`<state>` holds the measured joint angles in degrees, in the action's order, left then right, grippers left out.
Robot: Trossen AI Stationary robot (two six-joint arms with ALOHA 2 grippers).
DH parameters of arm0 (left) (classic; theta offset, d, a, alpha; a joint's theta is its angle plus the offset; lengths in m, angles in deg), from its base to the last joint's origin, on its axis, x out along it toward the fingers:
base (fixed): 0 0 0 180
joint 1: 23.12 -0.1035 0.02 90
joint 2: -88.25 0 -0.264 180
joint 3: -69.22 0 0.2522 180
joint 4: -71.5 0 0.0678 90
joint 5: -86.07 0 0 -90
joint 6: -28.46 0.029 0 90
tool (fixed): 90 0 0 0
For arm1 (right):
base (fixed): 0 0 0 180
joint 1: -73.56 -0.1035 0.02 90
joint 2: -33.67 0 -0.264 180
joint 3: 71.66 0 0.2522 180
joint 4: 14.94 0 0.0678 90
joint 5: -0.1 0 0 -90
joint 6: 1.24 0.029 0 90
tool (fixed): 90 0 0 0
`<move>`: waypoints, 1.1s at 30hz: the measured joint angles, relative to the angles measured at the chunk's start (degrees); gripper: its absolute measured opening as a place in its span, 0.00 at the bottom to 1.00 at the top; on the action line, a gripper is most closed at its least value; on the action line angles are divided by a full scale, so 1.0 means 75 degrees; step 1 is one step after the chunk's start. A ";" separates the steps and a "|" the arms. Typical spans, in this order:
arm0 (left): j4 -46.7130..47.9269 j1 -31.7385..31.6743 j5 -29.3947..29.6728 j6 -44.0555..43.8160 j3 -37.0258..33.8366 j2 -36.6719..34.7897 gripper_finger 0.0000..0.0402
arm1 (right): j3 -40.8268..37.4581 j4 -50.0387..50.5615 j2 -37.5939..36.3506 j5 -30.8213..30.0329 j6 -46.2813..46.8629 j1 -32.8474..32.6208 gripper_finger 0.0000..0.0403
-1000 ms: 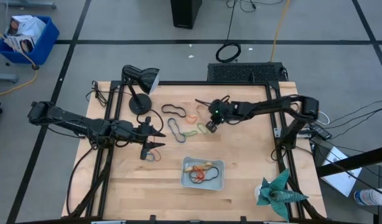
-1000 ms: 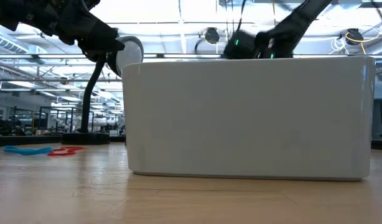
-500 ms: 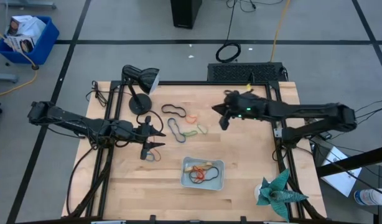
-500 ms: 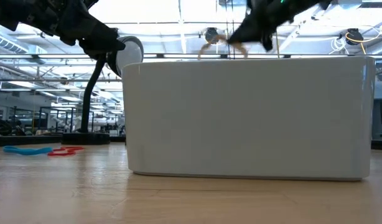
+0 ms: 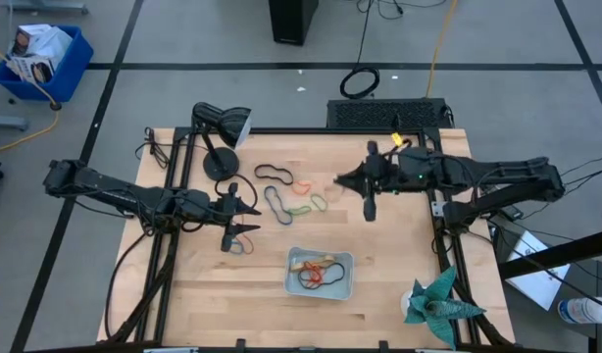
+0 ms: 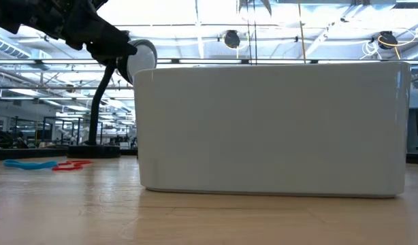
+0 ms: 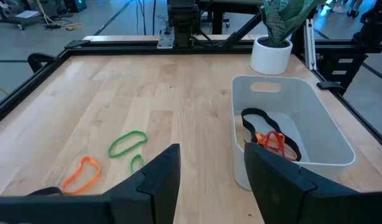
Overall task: Pick and place rubber bands into bin
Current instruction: Put the brown rubber band into the gray bin
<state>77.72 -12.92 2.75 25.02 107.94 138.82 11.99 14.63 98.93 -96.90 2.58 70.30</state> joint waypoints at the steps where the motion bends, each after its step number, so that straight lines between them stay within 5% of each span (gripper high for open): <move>1: -0.0001 0.0002 0.0000 0.0000 0.0000 0.0000 0.46 | 0.0078 0.0102 0.0077 0.0198 0.0000 -0.0105 0.00; 6: 0.0001 -0.0004 0.0134 0.0046 0.0000 0.0000 0.46 | 0.0137 0.0211 0.0484 0.1003 -0.0005 -0.0669 0.00; 18: 0.0001 -0.0009 0.0403 0.0044 0.0000 0.0000 0.46 | 0.0131 0.0801 0.2367 0.1324 0.0343 -0.1937 0.00; 22: 0.0001 -0.0009 0.0522 0.0041 0.0000 0.0000 0.46 | 0.0131 0.0719 0.3006 0.1953 0.0568 -0.2141 0.00; 33: -0.0001 -0.0009 0.0527 0.0026 0.0000 0.0000 0.46 | 0.0131 0.0674 0.4564 0.1949 0.0627 -0.2190 0.00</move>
<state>77.71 -12.99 6.71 25.21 107.94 138.82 12.97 19.69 133.16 -82.29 7.28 53.88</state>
